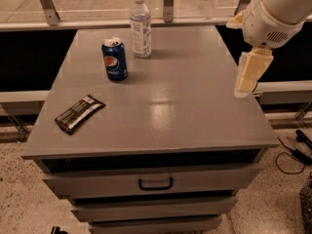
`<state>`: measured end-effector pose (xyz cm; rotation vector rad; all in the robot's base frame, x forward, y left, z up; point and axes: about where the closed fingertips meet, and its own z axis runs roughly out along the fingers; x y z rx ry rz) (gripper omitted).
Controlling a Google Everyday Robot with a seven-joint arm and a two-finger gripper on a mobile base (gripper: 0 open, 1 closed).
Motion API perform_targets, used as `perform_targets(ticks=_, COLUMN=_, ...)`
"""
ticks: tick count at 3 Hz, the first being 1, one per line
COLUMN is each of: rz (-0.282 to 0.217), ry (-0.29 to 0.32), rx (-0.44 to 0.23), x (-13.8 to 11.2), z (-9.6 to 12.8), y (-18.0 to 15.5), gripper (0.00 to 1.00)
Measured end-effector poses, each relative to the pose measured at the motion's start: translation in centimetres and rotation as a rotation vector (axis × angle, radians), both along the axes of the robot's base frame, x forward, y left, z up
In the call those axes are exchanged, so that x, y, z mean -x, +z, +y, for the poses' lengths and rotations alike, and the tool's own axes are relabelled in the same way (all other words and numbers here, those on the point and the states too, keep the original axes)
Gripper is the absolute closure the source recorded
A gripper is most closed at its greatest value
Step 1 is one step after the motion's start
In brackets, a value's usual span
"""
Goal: Pick pepsi can
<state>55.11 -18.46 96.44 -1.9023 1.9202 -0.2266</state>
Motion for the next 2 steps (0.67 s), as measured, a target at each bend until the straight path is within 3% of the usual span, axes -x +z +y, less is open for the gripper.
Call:
perform_targets(ticks=1, rz=0.0, ry=0.0, rx=0.0, x=0.0, z=0.0, y=0.0, gripper=0.0)
perform_targets(ticks=2, rz=0.013, ry=0.048, rx=-0.034, x=-1.5, z=1.5, y=-0.3, gripper=0.0)
